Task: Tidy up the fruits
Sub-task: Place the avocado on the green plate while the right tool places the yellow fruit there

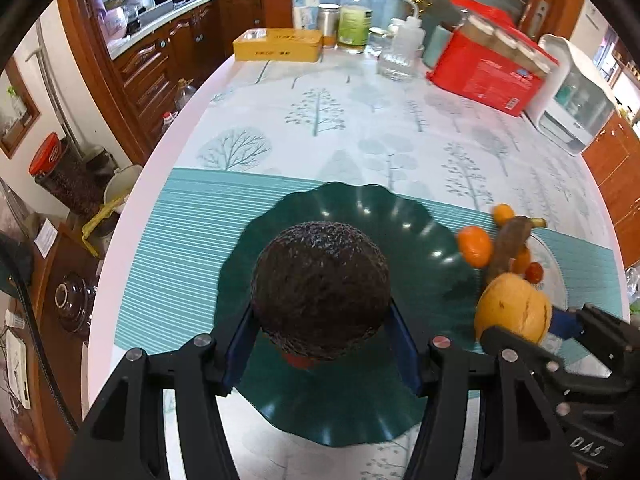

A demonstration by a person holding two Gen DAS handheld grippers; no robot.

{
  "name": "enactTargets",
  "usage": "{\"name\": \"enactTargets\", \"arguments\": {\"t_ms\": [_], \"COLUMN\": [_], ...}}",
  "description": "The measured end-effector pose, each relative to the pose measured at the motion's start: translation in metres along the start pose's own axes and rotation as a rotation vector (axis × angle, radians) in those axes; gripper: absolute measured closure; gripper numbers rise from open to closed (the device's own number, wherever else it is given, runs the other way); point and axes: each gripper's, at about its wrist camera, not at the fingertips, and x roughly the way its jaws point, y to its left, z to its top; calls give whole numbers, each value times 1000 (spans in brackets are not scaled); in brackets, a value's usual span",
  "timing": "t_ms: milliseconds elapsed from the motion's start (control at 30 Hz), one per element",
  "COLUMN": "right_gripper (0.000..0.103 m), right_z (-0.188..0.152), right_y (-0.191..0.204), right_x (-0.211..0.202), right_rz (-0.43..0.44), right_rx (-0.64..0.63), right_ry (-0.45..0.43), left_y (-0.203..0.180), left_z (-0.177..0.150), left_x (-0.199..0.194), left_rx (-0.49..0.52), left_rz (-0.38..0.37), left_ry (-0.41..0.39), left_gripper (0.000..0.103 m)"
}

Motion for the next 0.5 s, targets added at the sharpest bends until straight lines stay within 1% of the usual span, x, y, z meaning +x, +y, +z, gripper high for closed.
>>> {"name": "enactTargets", "arguments": {"t_ms": [233,500], "right_gripper": [52,51], "right_z": [1,5], "right_y": [6,6], "right_x": [37,64], "right_rz": [-29,-70], "right_rx": [33,49], "right_ry": [33,54], "left_y": [16,15], "left_z": [8,12], "left_x": [32,62], "left_rx": [10,43], "left_rz": [-24,-56], "left_ry": [57,107], "left_gripper": [44,44]}}
